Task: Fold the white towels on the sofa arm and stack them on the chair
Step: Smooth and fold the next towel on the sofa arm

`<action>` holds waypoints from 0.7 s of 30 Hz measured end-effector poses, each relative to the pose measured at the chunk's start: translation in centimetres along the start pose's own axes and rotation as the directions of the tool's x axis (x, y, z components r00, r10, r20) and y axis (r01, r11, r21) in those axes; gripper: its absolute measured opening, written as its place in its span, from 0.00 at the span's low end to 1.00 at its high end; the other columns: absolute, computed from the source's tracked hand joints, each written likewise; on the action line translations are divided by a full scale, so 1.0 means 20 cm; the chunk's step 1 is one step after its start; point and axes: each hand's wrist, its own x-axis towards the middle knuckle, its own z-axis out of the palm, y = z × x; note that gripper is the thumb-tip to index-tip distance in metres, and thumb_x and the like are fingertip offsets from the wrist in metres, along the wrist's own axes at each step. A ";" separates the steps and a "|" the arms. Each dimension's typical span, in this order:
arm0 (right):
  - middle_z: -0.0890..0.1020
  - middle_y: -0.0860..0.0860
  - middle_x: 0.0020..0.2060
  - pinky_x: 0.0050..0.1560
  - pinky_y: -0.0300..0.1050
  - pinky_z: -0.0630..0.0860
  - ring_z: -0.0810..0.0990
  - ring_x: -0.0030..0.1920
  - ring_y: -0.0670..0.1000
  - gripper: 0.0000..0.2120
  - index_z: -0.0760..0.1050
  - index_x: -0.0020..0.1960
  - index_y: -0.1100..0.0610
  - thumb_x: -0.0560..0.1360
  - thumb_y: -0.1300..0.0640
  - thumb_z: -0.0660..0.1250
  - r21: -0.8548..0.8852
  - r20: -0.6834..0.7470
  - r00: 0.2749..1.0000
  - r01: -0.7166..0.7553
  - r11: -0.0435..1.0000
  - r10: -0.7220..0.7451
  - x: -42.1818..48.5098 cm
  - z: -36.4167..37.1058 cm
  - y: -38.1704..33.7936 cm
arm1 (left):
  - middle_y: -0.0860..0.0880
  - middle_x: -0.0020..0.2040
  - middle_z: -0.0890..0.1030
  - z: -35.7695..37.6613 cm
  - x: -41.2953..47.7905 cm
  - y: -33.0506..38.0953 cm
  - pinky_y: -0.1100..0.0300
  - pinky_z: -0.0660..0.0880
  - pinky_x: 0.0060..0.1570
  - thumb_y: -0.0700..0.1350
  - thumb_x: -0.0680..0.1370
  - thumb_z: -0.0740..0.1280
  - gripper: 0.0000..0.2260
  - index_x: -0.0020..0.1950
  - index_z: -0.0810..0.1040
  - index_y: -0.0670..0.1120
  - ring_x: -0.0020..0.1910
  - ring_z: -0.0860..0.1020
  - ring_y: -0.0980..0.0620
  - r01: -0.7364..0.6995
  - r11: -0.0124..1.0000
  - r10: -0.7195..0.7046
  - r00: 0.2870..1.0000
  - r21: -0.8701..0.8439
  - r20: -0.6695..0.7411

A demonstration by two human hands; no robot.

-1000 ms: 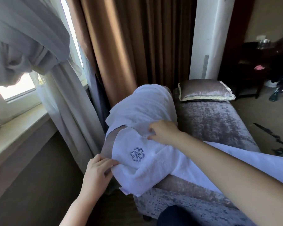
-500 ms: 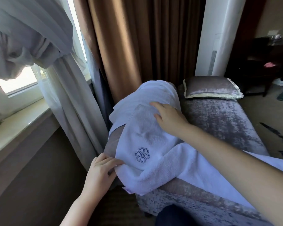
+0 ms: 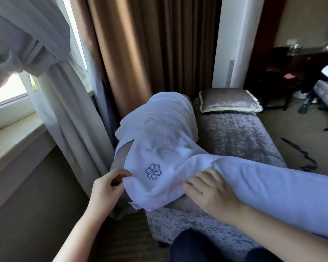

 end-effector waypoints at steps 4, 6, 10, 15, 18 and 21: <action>0.74 0.48 0.32 0.43 0.43 0.67 0.71 0.36 0.51 0.14 0.79 0.39 0.55 0.78 0.65 0.60 0.063 -0.095 0.995 -0.002 0.998 0.008 0.17 -0.04 0.03 | 0.55 0.37 0.83 -0.02 -0.01 0.01 0.66 0.74 0.37 0.28 0.71 0.68 0.19 0.38 0.81 0.54 0.36 0.80 0.56 0.055 0.998 -0.055 0.998 -0.022 -0.016; 0.76 0.47 0.35 0.43 0.44 0.71 0.72 0.38 0.51 0.12 0.79 0.40 0.55 0.80 0.55 0.62 0.180 -0.038 0.999 0.014 0.984 -0.007 0.22 -0.05 0.07 | 0.49 0.34 0.82 -0.03 0.01 0.02 0.62 0.72 0.34 0.30 0.72 0.66 0.18 0.38 0.80 0.55 0.34 0.78 0.48 0.100 0.994 -0.101 0.994 -0.043 -0.029; 0.79 0.49 0.51 0.52 0.46 0.72 0.77 0.48 0.50 0.19 0.76 0.54 0.55 0.74 0.40 0.66 0.146 0.259 0.963 0.041 0.988 -0.078 0.13 -0.02 0.05 | 0.49 0.32 0.80 -0.02 0.05 0.03 0.70 0.68 0.31 0.34 0.75 0.67 0.14 0.36 0.80 0.52 0.30 0.73 0.57 0.131 0.990 -0.131 0.991 -0.045 0.005; 0.78 0.48 0.38 0.51 0.46 0.68 0.75 0.38 0.50 0.06 0.77 0.40 0.54 0.72 0.64 0.67 0.098 0.074 0.991 -0.119 0.988 0.112 0.10 -0.01 0.01 | 0.44 0.31 0.76 0.02 0.08 0.01 0.67 0.64 0.30 0.38 0.76 0.65 0.08 0.37 0.77 0.41 0.31 0.68 0.56 0.184 0.982 -0.185 0.983 -0.039 -0.006; 0.77 0.44 0.34 0.52 0.49 0.70 0.74 0.36 0.46 0.06 0.76 0.40 0.53 0.74 0.58 0.63 0.335 0.099 0.948 -0.318 0.887 0.302 0.20 -0.07 0.02 | 0.41 0.30 0.73 -0.01 0.11 0.03 0.63 0.63 0.31 0.40 0.77 0.64 0.11 0.36 0.72 0.37 0.31 0.66 0.56 0.186 0.980 -0.191 0.980 -0.073 -0.063; 0.75 0.44 0.28 0.46 0.48 0.69 0.72 0.33 0.46 0.11 0.75 0.36 0.52 0.75 0.52 0.61 0.439 0.128 0.885 -0.456 0.774 0.448 0.39 -0.10 0.12 | 0.52 0.25 0.65 -0.06 0.15 0.08 0.60 0.59 0.30 0.40 0.78 0.65 0.17 0.31 0.64 0.41 0.28 0.62 0.58 0.199 0.970 -0.219 0.965 -0.142 -0.142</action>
